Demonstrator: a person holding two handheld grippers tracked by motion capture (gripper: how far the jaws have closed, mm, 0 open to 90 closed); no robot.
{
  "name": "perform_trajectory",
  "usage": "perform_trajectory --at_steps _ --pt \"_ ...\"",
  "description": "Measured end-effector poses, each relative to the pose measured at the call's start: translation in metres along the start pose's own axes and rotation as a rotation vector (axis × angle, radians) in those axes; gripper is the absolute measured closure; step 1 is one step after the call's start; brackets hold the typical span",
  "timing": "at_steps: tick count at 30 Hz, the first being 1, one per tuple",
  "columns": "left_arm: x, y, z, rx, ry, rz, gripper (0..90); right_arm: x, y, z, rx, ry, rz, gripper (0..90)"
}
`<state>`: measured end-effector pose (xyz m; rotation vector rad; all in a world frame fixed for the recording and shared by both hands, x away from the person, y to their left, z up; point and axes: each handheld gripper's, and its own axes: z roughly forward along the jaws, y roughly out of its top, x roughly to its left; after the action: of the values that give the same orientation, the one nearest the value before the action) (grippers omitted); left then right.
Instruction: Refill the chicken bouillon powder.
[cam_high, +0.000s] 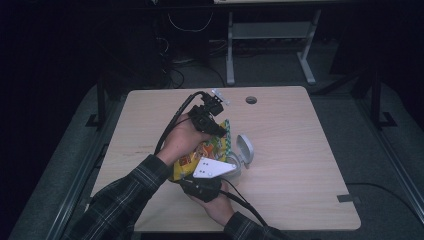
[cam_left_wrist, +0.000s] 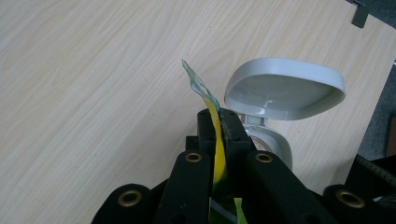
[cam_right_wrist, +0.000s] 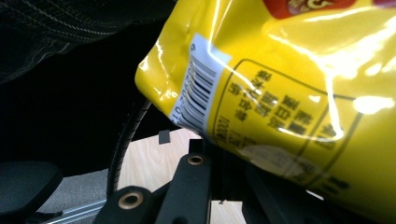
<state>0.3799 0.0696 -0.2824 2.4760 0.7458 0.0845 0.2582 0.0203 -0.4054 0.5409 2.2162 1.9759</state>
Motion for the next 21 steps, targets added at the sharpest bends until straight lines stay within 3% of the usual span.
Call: perform_trajectory --at_steps 21 --pt "-0.0002 0.0017 0.0001 0.004 0.007 0.000 89.5 -0.0007 0.0005 -0.0004 -0.005 -0.003 -0.001 90.0"
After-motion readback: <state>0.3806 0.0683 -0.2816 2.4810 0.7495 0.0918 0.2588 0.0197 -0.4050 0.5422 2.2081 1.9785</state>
